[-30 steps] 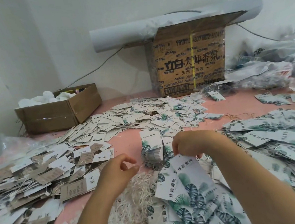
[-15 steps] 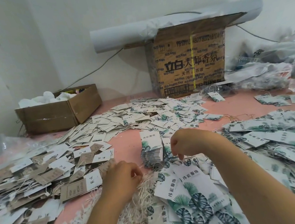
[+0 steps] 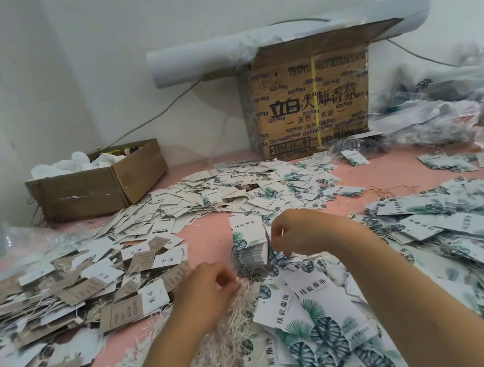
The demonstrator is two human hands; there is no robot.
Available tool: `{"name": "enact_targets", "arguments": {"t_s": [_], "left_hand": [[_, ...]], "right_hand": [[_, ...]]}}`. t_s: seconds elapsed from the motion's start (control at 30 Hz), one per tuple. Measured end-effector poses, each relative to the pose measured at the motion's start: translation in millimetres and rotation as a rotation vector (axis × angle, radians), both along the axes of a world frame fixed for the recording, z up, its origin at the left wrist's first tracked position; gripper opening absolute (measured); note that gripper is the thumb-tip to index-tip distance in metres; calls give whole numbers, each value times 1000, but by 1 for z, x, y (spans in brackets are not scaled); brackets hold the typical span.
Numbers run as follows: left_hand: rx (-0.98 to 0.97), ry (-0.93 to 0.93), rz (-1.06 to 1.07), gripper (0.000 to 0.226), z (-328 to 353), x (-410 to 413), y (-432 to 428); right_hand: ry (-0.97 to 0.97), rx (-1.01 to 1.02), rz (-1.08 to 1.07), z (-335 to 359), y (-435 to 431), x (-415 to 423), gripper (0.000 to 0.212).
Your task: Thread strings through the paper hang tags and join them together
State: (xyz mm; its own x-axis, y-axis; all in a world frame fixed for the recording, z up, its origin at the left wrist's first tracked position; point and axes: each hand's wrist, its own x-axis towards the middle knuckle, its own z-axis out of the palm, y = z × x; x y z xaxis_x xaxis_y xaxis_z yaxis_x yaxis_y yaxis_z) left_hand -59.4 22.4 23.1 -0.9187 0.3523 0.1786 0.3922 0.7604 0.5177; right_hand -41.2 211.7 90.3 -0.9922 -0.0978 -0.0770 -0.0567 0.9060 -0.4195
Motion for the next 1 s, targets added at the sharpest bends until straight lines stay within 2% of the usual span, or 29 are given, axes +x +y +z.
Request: {"name": "enact_targets", "arguments": {"t_s": [0.2,0.33,0.57,0.77,1.0], "left_hand": [[197,10,-87,21,21,4,9],[215,25,-90,18,26,6,10],[236,34,-78,15,25,5,9],[349,83,-67,21,28,4,8],[395,74,-58,20,28,2,5]], "right_hand": [[73,-79,145,-10,-12,-3,24],[168,-118,200,-12,-24,-6,24],[117,-148,216,-15,-22,-6,20],[212,-201,232,-11,-20,-5,4],[340,-200,176,-5,-17,-3,7]]}}
